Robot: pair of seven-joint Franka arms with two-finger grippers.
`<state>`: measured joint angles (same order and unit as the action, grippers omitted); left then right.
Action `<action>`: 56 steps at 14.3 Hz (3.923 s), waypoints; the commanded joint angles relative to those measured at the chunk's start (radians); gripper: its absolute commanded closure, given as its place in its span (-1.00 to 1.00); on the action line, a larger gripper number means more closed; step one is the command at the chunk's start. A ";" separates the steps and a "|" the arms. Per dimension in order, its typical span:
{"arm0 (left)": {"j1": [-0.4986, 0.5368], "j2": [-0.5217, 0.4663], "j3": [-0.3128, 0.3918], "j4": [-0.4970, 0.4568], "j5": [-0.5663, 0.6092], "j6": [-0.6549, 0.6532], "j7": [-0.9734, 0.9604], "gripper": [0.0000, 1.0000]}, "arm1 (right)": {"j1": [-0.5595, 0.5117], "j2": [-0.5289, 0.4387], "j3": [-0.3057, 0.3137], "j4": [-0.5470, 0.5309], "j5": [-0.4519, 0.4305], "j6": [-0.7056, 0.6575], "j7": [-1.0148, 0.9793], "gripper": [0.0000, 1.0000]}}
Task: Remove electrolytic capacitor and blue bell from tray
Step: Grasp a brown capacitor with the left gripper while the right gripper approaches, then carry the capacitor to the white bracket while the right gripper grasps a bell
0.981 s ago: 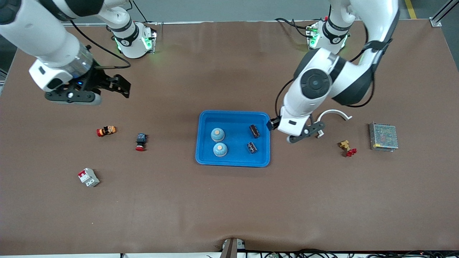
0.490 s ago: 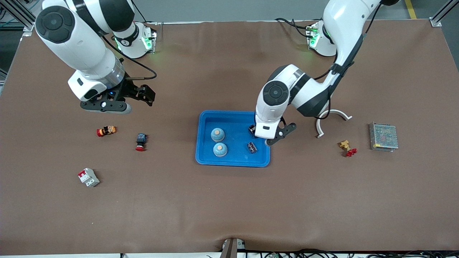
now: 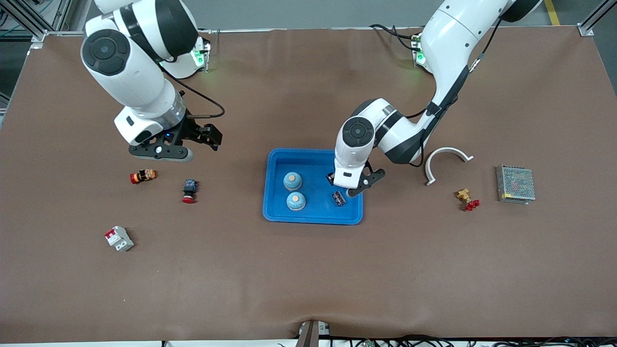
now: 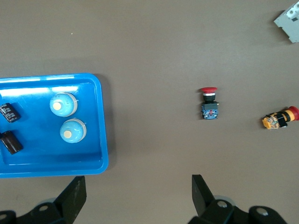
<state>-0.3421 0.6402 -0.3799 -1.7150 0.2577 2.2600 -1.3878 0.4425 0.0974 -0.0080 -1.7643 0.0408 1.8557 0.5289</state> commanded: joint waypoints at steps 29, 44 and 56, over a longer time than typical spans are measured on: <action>0.308 -0.243 -0.004 -0.043 0.038 -0.278 0.499 1.00 | 0.314 0.456 -0.013 -0.009 -0.005 0.570 0.341 -1.00; 0.580 -0.283 -0.002 -0.354 0.052 -0.165 0.711 1.00 | 0.314 0.596 -0.015 0.074 -0.125 0.643 0.332 -1.00; 0.609 -0.218 0.006 -0.482 0.052 0.069 0.691 1.00 | 0.321 0.624 -0.015 0.072 -0.130 0.662 0.327 -1.00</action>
<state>0.2602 0.4137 -0.3719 -2.1786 0.2917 2.3000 -0.6782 0.7462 0.7053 -0.0118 -1.7125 -0.0628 2.5165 0.8495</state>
